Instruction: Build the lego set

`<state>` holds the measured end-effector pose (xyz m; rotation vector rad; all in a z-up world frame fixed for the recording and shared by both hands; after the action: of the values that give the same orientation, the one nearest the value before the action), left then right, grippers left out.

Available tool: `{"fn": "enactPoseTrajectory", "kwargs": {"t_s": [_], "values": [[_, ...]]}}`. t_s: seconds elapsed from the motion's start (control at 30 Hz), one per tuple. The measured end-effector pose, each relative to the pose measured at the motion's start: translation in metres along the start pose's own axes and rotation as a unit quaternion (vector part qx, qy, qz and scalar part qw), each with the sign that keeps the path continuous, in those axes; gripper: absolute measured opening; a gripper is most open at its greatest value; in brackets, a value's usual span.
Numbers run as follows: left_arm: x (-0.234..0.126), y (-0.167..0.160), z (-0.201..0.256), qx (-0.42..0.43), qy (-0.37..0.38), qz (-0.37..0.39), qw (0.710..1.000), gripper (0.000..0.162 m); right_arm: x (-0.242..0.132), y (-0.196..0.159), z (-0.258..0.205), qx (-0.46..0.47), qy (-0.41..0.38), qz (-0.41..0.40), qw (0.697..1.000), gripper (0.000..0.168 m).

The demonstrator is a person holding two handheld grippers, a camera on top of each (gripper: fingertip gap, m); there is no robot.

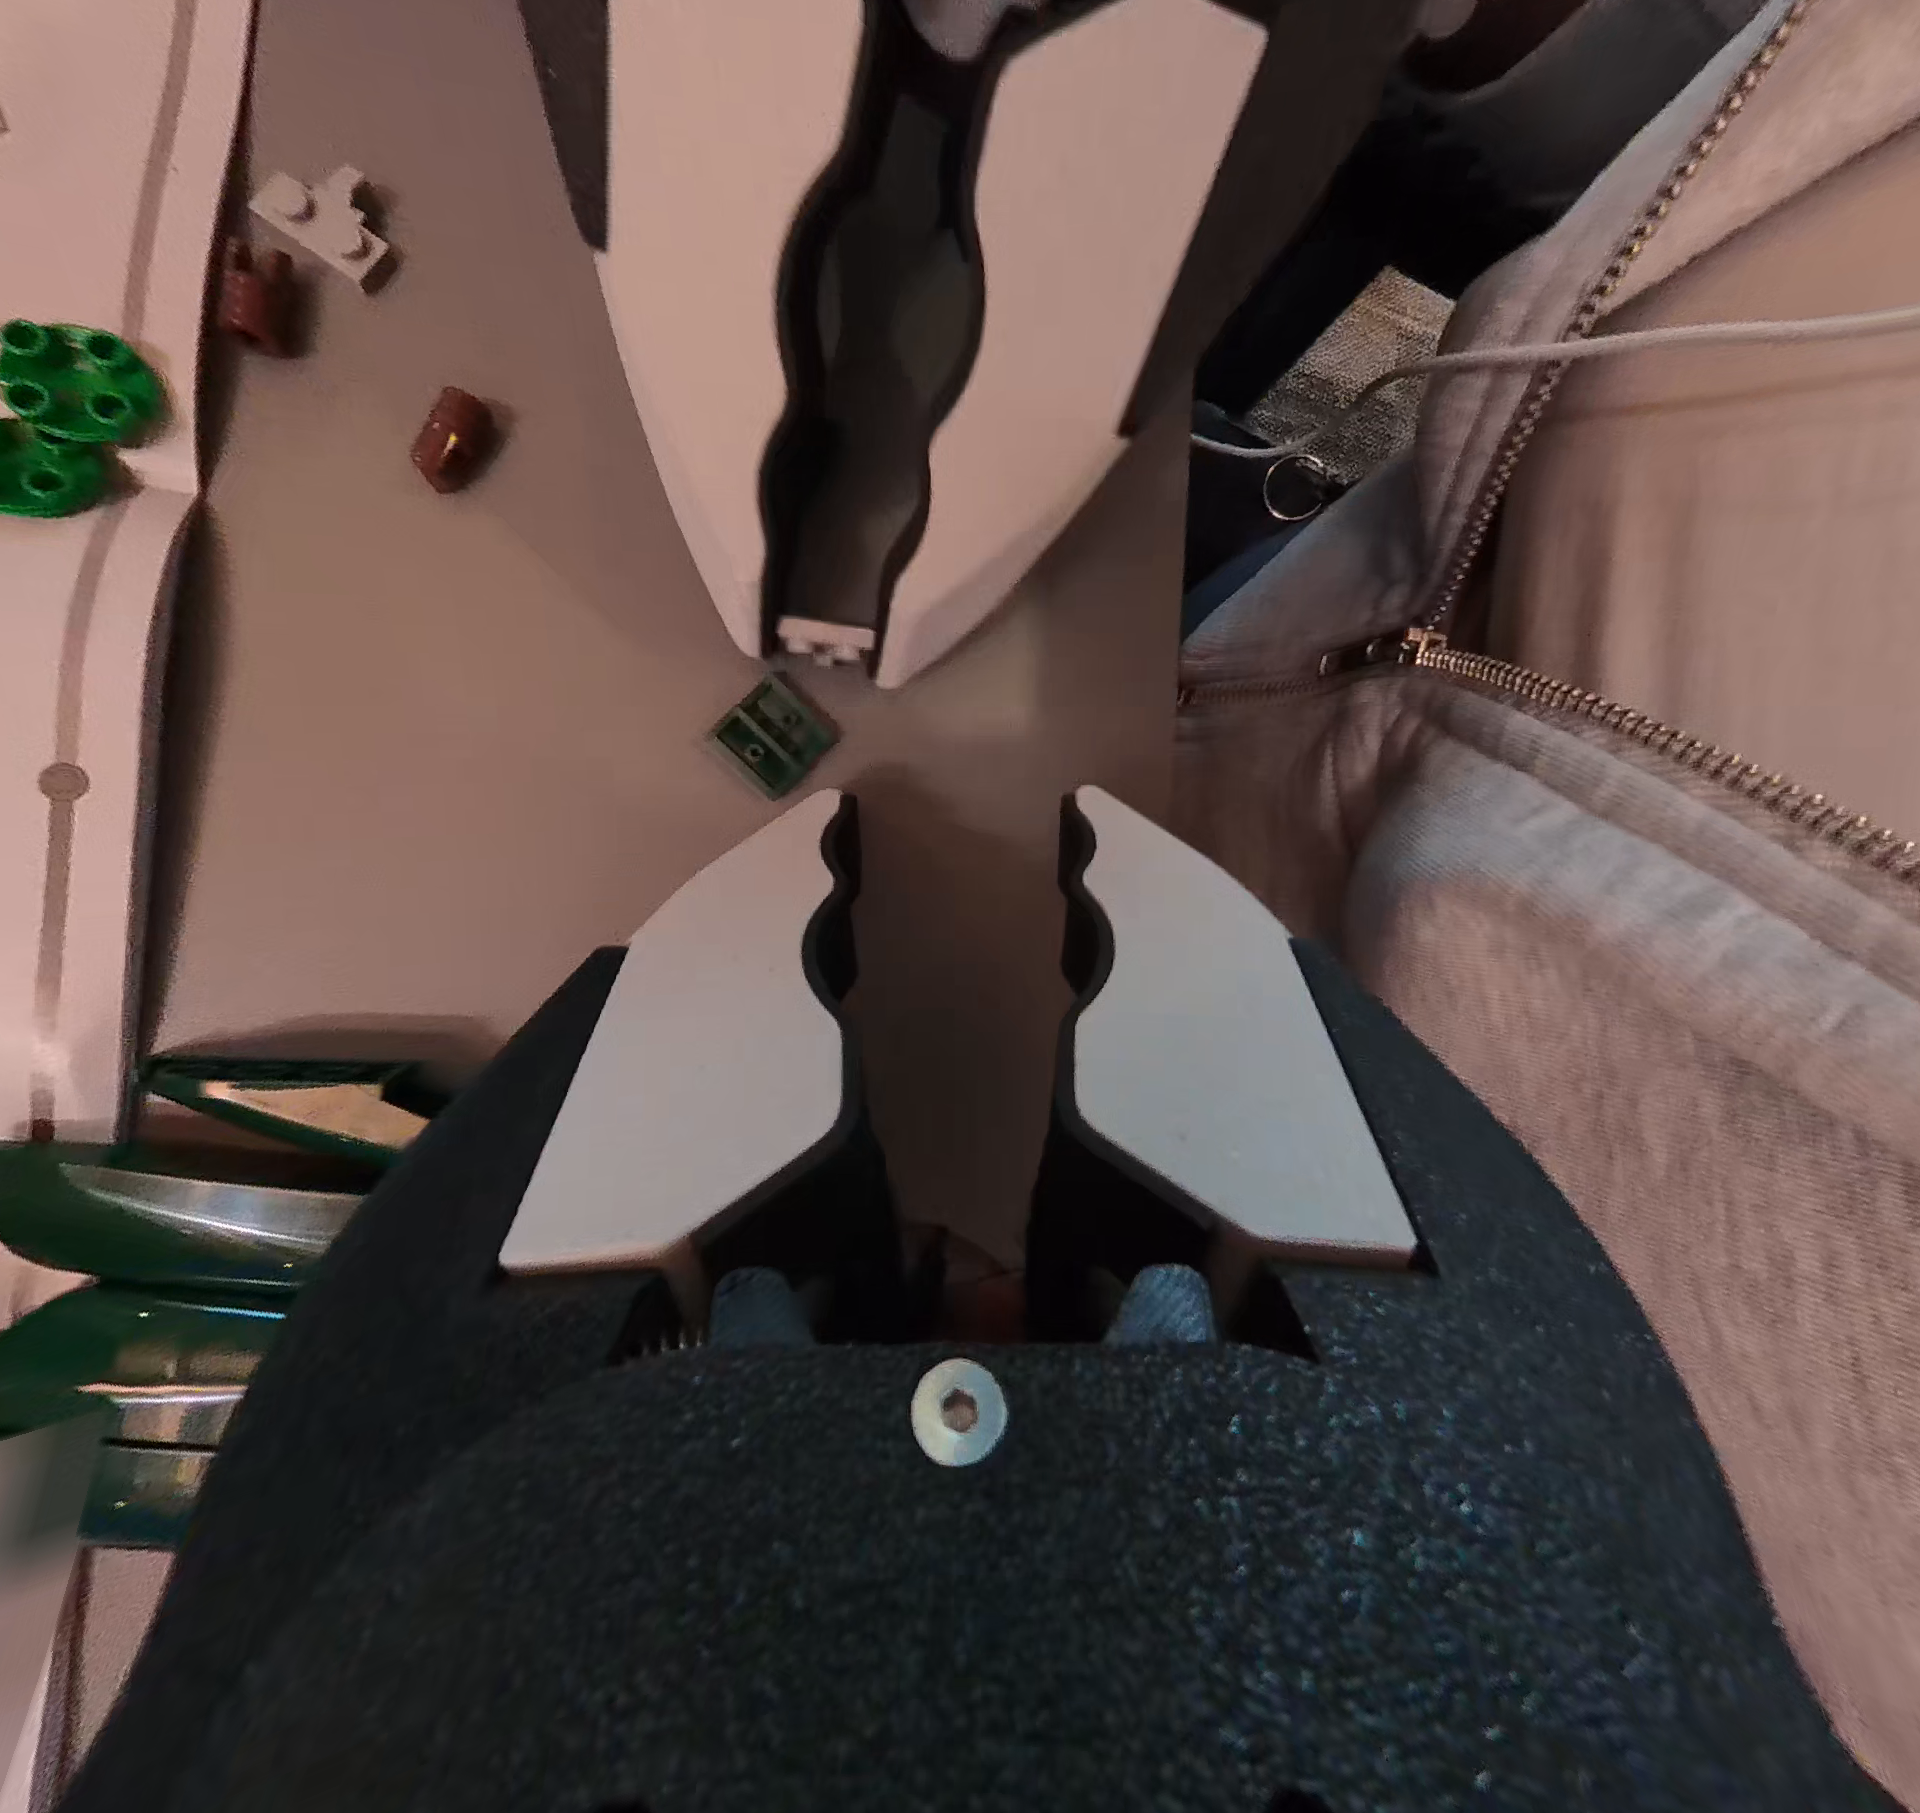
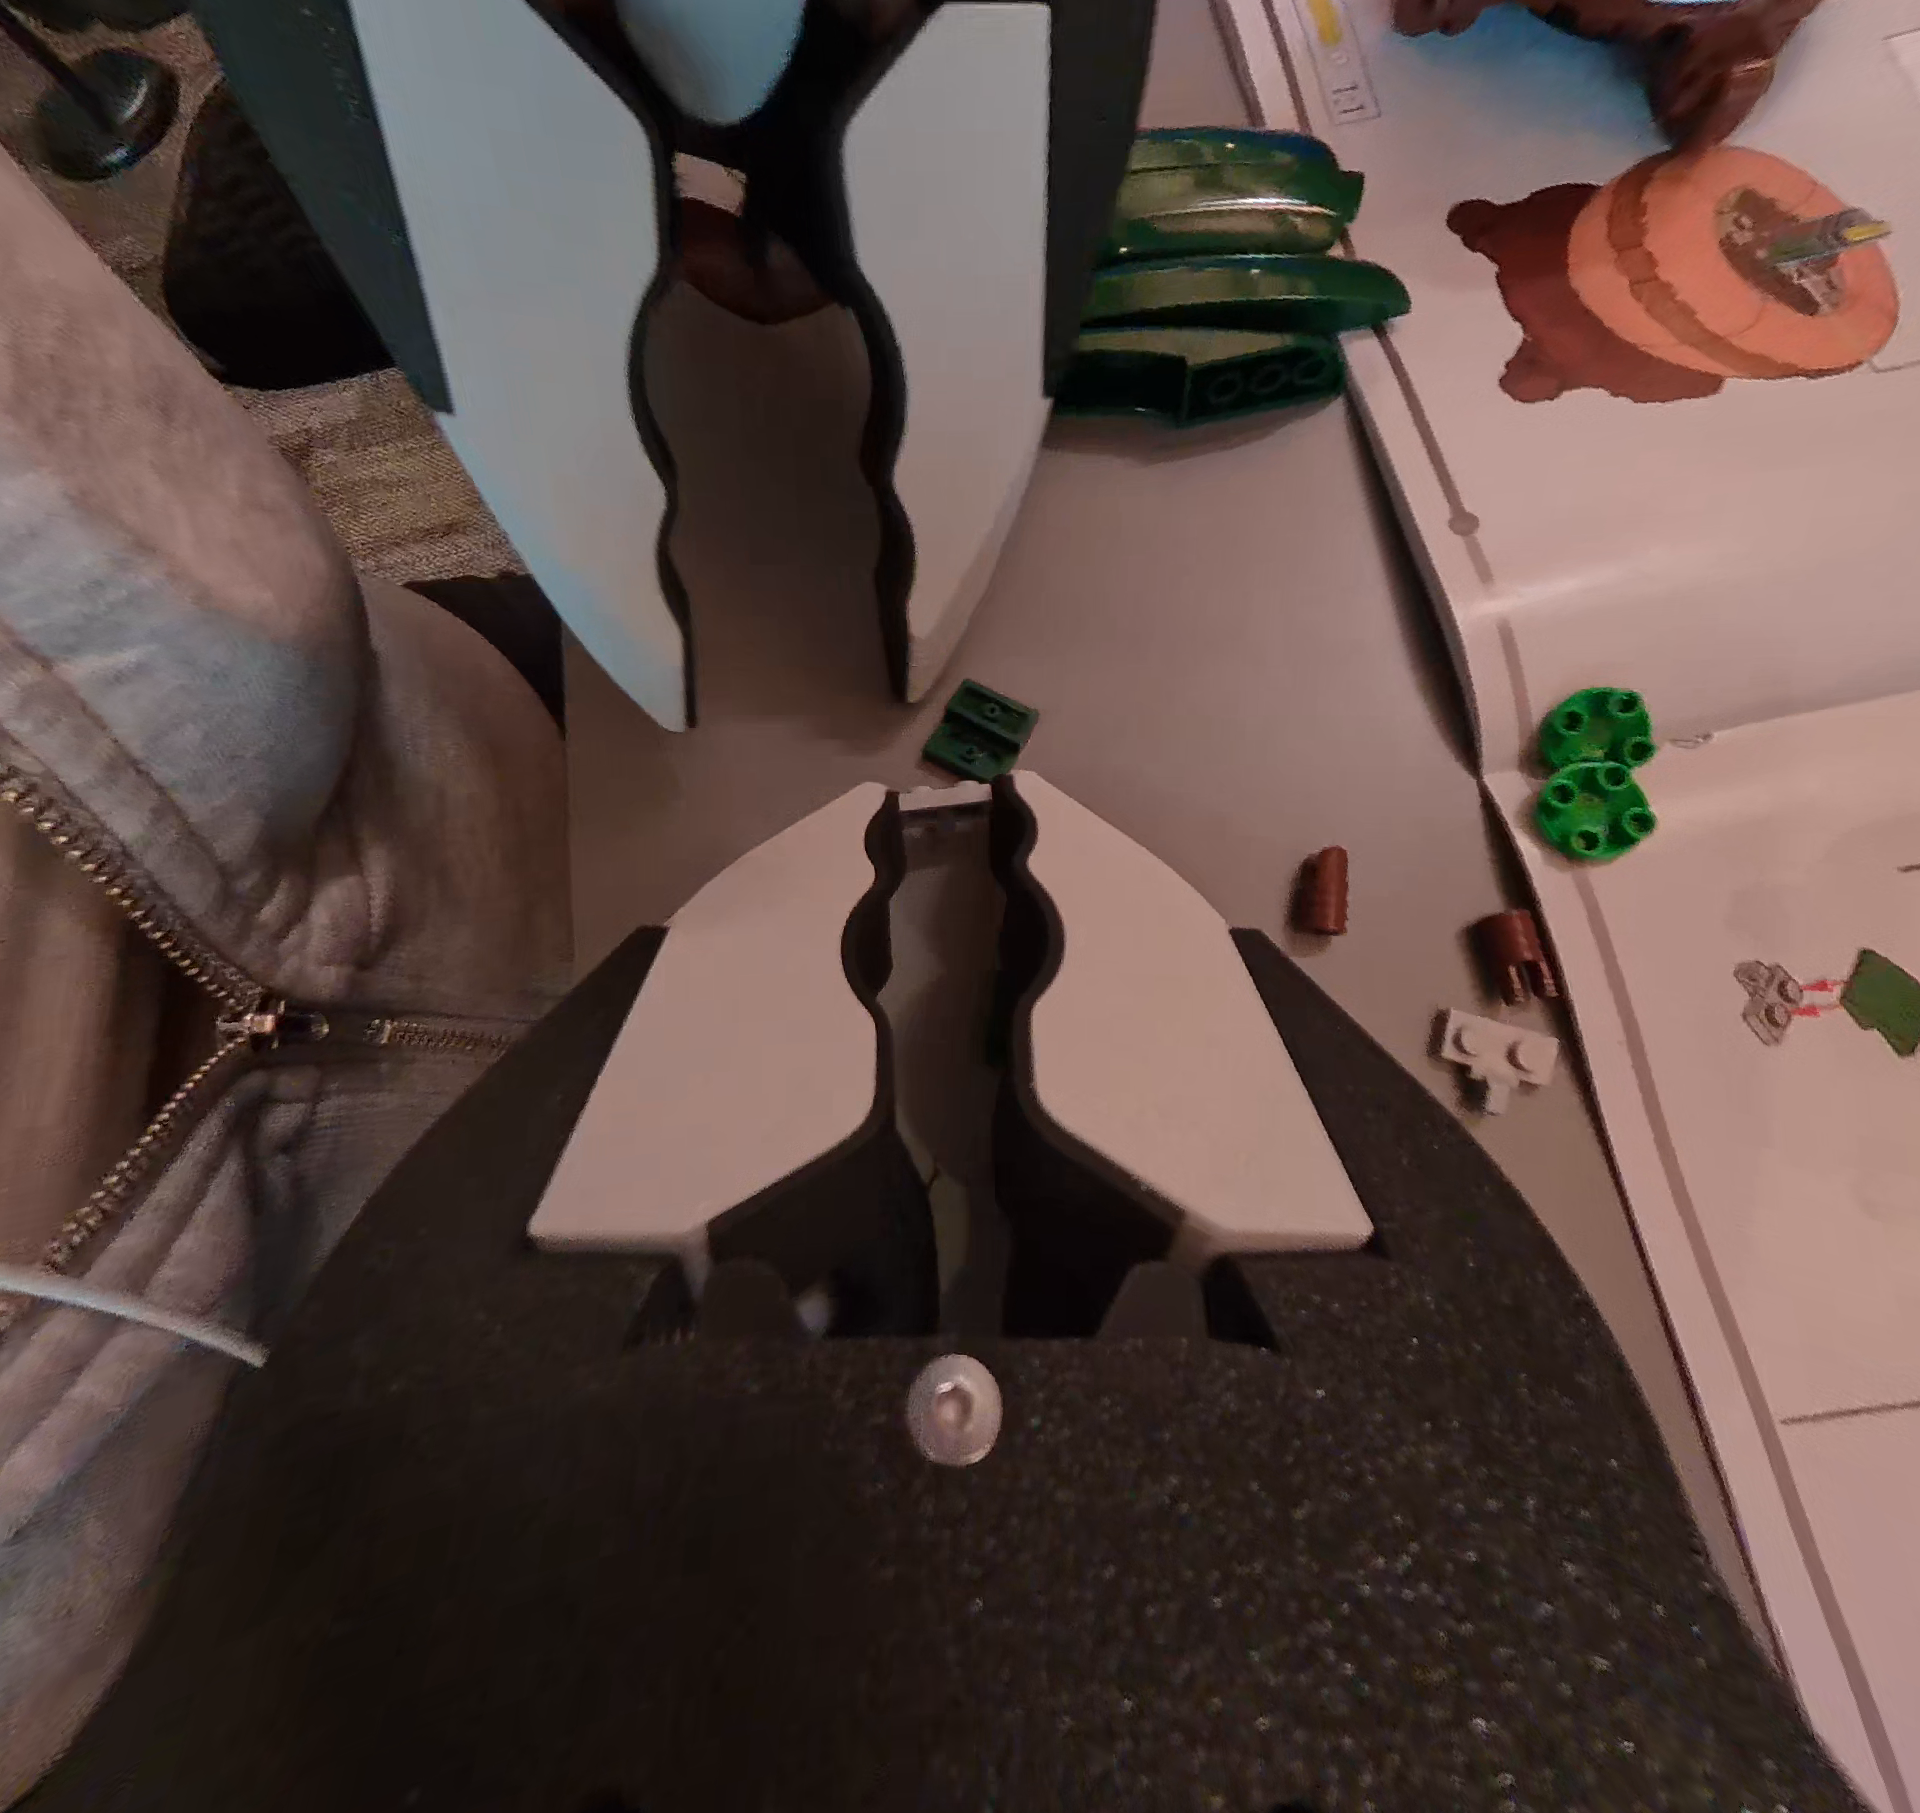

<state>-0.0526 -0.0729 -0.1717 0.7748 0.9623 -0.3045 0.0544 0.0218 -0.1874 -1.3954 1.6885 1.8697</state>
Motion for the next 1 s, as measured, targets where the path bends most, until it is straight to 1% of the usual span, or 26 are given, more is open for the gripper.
{"fn": "enactPoseTrajectory", "kwargs": {"t_s": [0.27,0.37,0.47,0.67,0.9,1.0], "values": [[0.000,0.003,-0.006,-0.002,0.015,0.000,1.000,0.037,0.006,0.001,-0.011,-0.001,0.023,0.003,1.000,0.016],[-0.003,0.003,-0.006,-0.006,0.029,-0.009,1.000,0.038,-0.001,-0.001,-0.007,0.000,-0.008,0.003,1.000,0.016],[-0.004,0.001,-0.006,-0.008,0.031,-0.009,0.999,0.038,-0.005,-0.003,0.002,0.026,-0.005,0.014,1.000,0.016],[-0.001,0.008,-0.008,0.000,0.028,-0.012,1.000,0.038,0.003,0.001,-0.001,0.008,0.004,0.001,1.000,0.016],[0.001,0.013,-0.013,0.013,0.026,-0.017,0.999,0.038,0.006,0.003,-0.009,0.005,0.023,0.004,1.000,0.016],[0.001,0.015,-0.015,0.015,0.033,-0.024,0.999,0.040,0.001,0.001,-0.009,0.004,0.012,0.006,1.000,0.016]]}}
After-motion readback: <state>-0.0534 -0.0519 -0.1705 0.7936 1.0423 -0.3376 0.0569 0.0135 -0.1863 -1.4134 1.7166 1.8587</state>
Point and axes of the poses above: each gripper's, where its closed fingertips meet, x out along the fingers, y out of its top, z = x × y across the jaws, the point moved 9 cm from there along -x, back along the fingers, and after that the axes turned 7 degrees about -z, right-handed, at the moved point
